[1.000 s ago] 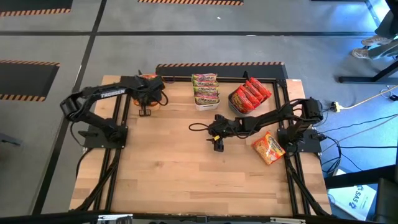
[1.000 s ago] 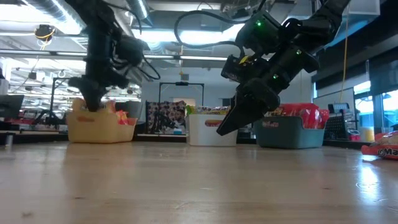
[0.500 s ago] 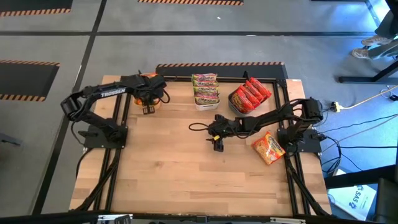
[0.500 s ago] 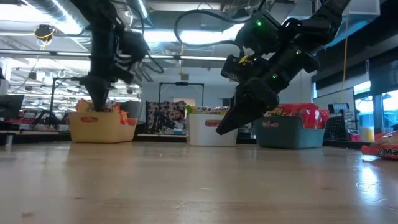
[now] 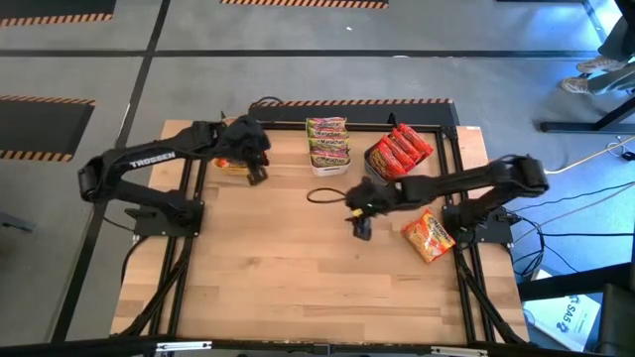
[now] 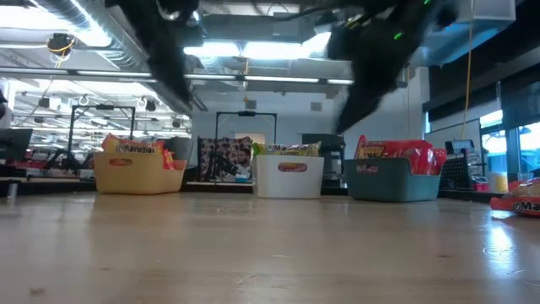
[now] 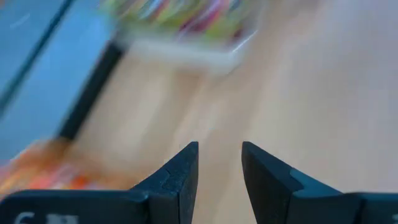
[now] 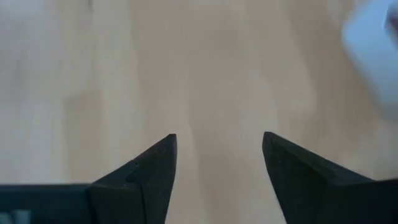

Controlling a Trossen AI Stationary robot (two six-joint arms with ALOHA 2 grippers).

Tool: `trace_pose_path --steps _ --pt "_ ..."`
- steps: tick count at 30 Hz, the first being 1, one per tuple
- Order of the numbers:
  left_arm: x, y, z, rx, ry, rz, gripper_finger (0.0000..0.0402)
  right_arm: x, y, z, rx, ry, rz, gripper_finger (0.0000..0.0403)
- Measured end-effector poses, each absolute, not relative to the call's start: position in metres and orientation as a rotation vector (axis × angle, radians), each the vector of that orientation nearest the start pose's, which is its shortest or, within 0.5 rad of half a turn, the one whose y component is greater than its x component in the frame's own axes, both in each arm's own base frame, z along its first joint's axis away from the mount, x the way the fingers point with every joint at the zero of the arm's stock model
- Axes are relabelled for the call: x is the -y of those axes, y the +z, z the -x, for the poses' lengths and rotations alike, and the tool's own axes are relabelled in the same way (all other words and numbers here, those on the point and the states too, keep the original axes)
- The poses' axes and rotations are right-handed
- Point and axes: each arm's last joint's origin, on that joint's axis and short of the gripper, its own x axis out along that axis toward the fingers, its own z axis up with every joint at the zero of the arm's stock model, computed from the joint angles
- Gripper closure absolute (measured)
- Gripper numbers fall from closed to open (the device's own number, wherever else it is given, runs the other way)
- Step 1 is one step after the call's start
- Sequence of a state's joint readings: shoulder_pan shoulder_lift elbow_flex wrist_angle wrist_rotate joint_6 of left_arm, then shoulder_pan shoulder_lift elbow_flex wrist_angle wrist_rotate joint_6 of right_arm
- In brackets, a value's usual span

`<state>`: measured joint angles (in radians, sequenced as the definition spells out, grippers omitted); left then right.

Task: Sort Maruchan noodles
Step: Put the orange noodle pack into the yellow bin

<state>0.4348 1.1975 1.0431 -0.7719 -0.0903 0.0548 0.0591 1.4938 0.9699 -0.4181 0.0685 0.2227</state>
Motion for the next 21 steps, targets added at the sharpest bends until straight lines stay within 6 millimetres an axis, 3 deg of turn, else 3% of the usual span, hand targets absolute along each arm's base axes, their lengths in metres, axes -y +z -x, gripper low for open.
trace_pose_path --steps 5,12,16,21 --pt "-0.073 0.286 -0.24 -0.719 0.198 0.111 0.0285 -0.042 0.239 -0.249 -1.106 -0.231 -0.338 0.0228" --pt "-0.033 0.244 -0.256 -0.651 0.034 0.053 0.0285 -0.071 0.248 -0.191 -1.355 -0.505 -0.638 0.0342" --pt "-0.014 0.221 -0.257 -0.625 -0.025 0.067 0.0285 -0.081 0.234 -0.174 -1.445 -0.65 -0.676 0.0393" --pt "0.003 0.203 -0.253 -0.653 -0.077 0.081 0.0285 -0.078 0.204 -0.157 -1.538 -0.763 -0.695 0.0391"
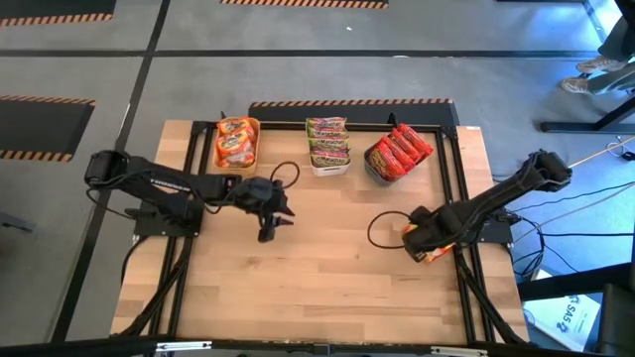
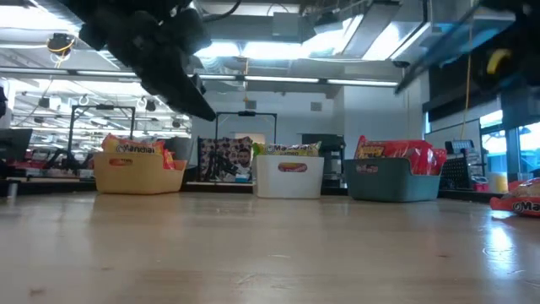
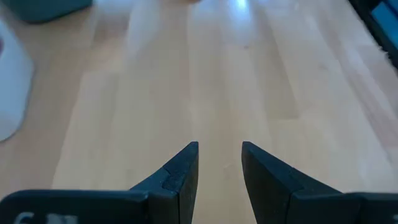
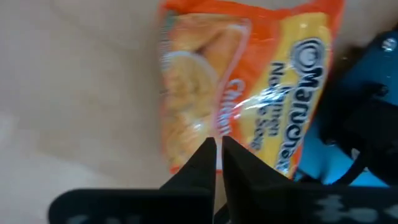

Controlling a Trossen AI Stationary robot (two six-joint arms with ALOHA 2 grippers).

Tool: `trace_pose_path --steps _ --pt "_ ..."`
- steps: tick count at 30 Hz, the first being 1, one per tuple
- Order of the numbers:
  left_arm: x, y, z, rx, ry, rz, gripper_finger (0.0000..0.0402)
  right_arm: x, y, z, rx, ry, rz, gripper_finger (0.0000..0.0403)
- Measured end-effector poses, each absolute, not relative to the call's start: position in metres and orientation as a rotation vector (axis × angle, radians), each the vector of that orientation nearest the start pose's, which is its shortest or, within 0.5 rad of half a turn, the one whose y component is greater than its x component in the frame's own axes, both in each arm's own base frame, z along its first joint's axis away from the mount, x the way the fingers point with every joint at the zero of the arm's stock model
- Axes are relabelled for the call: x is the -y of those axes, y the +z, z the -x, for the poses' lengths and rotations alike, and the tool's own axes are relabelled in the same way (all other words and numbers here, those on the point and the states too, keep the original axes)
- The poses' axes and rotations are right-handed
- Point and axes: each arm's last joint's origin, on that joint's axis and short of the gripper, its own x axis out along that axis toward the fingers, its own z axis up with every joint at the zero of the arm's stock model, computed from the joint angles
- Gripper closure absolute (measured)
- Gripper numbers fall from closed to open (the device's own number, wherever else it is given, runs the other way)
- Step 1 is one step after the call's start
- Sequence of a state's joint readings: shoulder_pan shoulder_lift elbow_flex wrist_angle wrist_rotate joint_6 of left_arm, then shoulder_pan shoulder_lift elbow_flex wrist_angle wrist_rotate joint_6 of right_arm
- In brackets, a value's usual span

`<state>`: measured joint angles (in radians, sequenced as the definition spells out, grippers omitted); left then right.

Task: Sort Maruchan noodles
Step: Put the orange noodle pack into the yellow bin

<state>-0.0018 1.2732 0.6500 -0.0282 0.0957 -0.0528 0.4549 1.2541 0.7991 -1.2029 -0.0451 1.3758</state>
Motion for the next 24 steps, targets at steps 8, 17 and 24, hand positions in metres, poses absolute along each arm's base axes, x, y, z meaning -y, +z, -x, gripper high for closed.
trace_pose_path --steps 8,17,24 --pt "0.016 0.2 -0.252 -0.648 -0.115 0.087 0.0285 -0.077 0.171 -0.161 -1.465 -0.661 -0.692 0.0401" --pt "0.016 0.204 -0.255 -0.595 -0.088 0.078 0.0285 -0.083 0.152 -0.19 -1.374 -0.496 -0.453 0.0402" --pt "0.015 0.207 -0.257 -0.555 -0.061 0.07 0.0285 -0.081 0.192 -0.185 -1.5 -0.656 -0.364 0.0402"
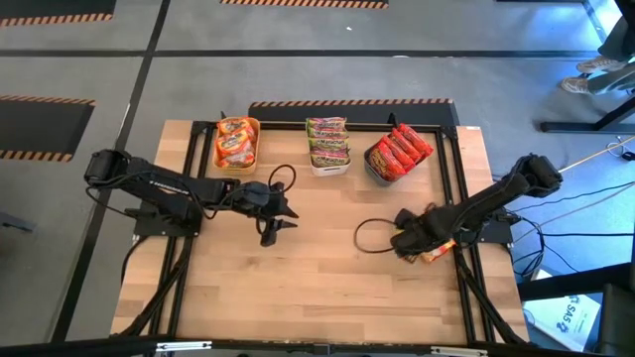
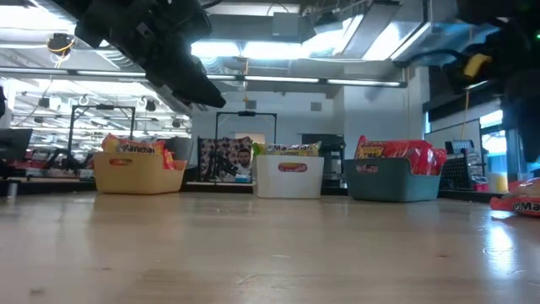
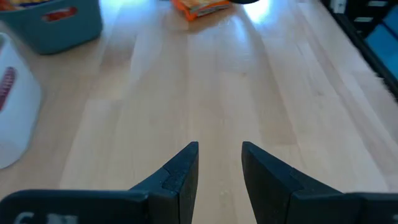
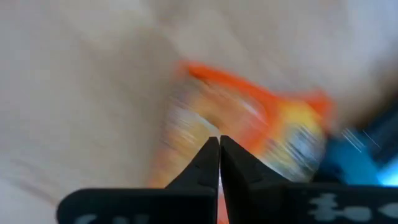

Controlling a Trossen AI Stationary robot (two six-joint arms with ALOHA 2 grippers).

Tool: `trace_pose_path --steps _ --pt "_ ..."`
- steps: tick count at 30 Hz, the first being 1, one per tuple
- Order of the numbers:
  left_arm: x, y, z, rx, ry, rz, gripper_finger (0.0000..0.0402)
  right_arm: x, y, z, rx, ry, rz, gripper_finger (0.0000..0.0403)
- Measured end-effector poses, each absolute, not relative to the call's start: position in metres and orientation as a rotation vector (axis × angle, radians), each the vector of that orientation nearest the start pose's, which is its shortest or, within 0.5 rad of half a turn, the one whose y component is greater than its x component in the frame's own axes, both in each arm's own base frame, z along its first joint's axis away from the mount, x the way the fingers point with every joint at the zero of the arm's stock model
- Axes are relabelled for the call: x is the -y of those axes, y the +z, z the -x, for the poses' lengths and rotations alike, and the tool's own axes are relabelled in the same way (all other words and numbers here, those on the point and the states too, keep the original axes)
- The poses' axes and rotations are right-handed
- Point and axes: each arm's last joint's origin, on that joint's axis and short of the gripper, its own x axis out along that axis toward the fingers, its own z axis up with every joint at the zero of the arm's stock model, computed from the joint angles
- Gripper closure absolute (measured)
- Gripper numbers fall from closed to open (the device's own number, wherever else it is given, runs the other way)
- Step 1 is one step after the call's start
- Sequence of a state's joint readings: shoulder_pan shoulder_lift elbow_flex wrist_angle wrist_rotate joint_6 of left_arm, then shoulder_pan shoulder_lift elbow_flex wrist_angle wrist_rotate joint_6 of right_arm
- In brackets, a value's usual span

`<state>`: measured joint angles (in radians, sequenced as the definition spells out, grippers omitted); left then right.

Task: Sort Maruchan noodles
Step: Put the orange noodle pack into the yellow bin

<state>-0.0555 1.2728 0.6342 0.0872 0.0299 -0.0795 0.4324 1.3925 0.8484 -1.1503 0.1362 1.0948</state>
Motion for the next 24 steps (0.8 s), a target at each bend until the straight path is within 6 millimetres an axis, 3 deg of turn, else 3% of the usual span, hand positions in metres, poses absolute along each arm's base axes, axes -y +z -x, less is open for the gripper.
trace_pose_path --steps 4,9,12,24 --pt "0.015 0.208 -0.257 -0.547 -0.039 0.064 0.0285 -0.073 0.188 -0.161 -1.688 -0.835 -0.366 0.0402" --pt "0.015 0.208 -0.257 -0.545 -0.04 0.063 0.0285 -0.072 0.16 -0.153 -1.731 -0.823 -0.436 0.0403" --pt "0.015 0.208 -0.257 -0.542 -0.04 0.063 0.0285 -0.074 0.16 -0.164 -1.665 -0.811 -0.387 0.0403" --pt "0.015 0.209 -0.258 -0.538 -0.042 0.063 0.0285 -0.095 0.14 -0.231 -1.207 -0.35 -0.179 0.0403"
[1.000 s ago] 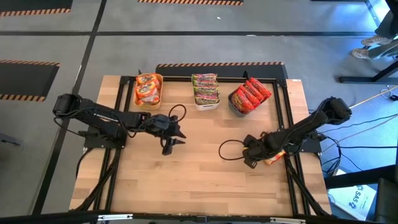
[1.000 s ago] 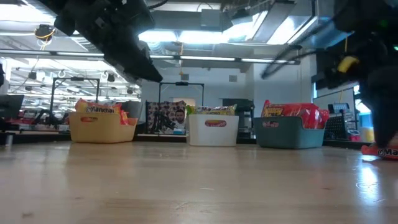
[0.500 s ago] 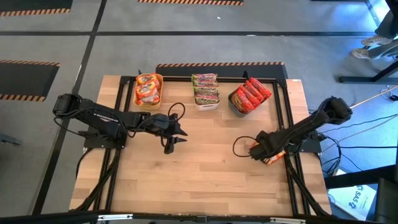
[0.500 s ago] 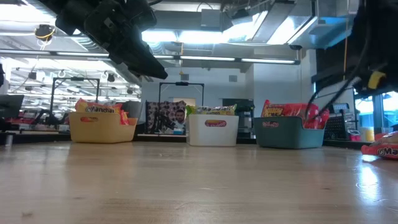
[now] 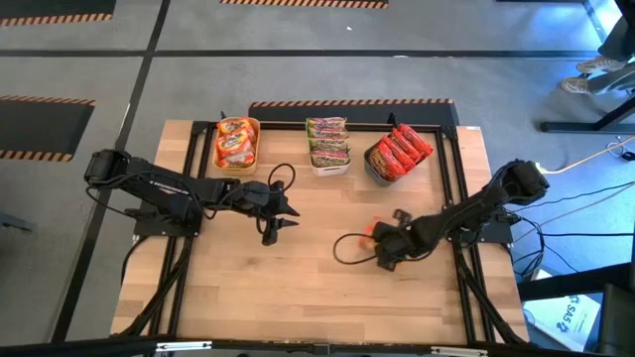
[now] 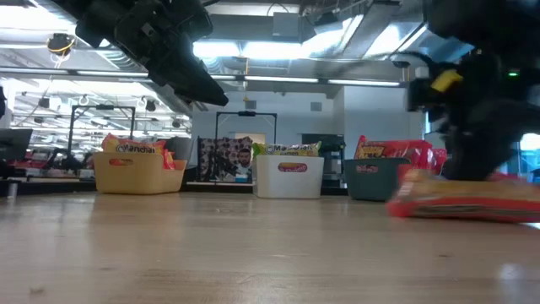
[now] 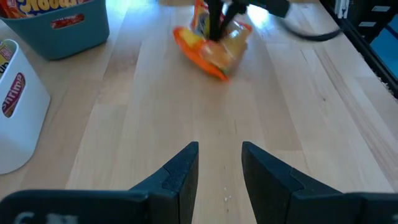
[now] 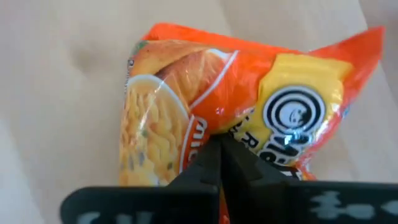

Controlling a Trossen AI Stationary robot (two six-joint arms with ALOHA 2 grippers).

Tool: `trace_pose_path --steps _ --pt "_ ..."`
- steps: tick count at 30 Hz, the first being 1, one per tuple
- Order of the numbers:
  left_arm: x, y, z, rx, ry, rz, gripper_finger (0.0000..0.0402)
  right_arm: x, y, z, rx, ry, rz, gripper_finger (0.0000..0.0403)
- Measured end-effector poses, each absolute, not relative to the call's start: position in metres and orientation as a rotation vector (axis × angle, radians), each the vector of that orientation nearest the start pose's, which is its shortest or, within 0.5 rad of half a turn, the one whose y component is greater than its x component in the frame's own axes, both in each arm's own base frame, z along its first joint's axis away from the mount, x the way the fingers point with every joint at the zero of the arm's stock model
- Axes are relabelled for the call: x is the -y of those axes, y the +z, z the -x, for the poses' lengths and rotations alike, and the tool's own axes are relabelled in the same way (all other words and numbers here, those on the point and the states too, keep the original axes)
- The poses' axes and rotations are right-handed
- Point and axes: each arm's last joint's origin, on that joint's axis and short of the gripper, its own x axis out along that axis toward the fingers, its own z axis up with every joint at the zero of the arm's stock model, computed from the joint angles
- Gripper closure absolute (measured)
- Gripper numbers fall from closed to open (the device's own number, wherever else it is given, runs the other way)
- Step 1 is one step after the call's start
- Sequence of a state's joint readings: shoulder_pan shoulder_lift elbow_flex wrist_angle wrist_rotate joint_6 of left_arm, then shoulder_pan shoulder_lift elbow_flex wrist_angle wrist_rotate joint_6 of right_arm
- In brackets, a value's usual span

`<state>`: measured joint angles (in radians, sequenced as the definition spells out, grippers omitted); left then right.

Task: Sort Maruchan noodles
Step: Put the orange noodle pack into the yellow bin

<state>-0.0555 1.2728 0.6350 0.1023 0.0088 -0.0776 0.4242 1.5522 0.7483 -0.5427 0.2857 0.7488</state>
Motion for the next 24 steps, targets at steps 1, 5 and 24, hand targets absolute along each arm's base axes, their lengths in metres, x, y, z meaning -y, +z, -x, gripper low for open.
trace_pose_path --steps 1,5,24 --pt "0.015 0.209 -0.258 -0.538 -0.042 0.063 0.0285 -0.098 0.138 -0.237 -1.155 -0.312 -0.15 0.0403" --pt "0.015 0.209 -0.258 -0.537 -0.042 0.063 0.0285 -0.107 0.136 -0.262 -0.961 -0.136 -0.006 0.0403" --pt "0.014 0.207 -0.271 -0.471 -0.023 0.227 0.0226 -0.128 0.179 -0.299 -0.796 -0.04 0.246 0.0403"
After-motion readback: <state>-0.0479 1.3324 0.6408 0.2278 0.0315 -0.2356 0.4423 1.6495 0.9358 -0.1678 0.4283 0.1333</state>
